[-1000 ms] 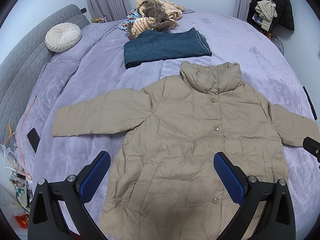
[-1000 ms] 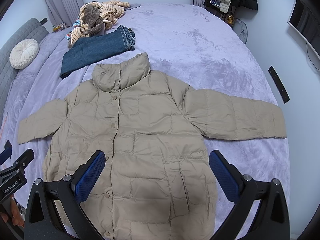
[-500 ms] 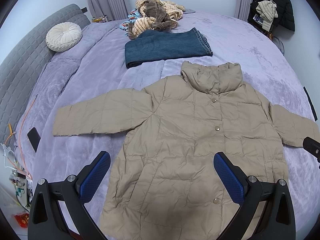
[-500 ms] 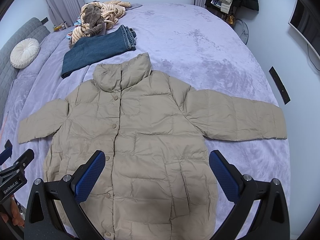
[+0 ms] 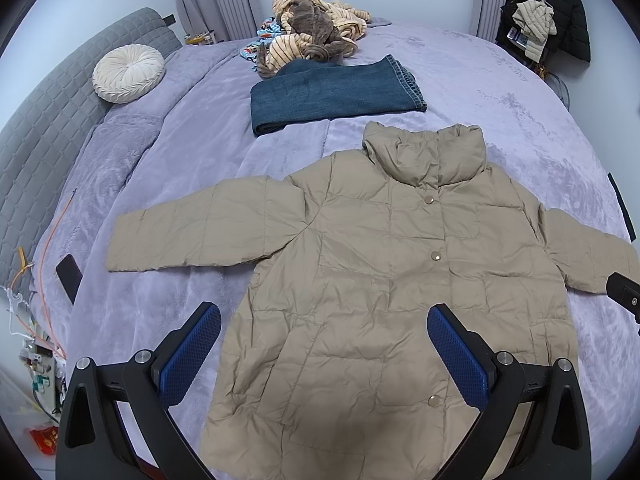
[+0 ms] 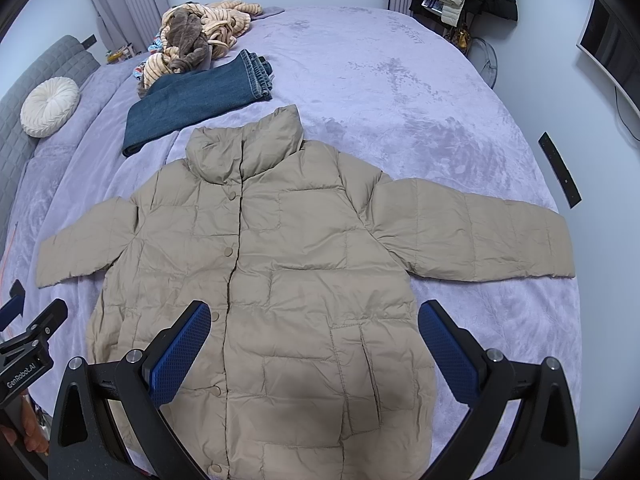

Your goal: Fold large clothes

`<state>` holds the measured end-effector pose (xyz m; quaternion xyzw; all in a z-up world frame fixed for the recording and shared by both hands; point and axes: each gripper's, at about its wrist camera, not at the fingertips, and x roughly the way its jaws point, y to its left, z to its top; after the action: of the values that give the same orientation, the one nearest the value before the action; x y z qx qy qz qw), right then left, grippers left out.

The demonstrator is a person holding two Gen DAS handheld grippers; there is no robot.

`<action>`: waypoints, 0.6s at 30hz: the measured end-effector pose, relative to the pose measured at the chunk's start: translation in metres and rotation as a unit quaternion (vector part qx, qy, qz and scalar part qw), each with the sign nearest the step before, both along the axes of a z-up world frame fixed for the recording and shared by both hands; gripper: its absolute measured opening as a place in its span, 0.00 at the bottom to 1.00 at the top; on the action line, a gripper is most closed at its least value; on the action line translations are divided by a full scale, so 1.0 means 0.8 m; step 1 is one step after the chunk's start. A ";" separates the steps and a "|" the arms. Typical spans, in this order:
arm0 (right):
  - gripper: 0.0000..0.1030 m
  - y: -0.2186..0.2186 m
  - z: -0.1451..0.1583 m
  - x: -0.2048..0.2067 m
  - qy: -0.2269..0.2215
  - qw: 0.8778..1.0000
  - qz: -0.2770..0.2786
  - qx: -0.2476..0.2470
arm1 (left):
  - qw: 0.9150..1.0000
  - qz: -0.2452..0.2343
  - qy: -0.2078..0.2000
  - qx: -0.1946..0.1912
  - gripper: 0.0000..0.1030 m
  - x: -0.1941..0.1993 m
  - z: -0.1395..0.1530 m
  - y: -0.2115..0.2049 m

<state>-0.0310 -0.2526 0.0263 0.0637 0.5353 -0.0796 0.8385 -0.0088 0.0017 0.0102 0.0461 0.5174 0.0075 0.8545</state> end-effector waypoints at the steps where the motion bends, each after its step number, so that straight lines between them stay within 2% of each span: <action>1: 1.00 0.000 0.000 0.000 0.000 1.000 0.000 0.001 | 1.000 0.000 0.000 0.000 1.00 0.000 0.000 0.000; 18: 1.00 0.000 0.001 -0.001 0.000 1.000 0.000 0.001 | 1.000 0.001 0.000 0.002 1.00 -0.002 0.001 0.012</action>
<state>-0.0321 -0.2529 0.0270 0.0644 0.5352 -0.0789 0.8385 -0.0107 0.0115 0.0112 0.0468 0.5173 0.0095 0.8545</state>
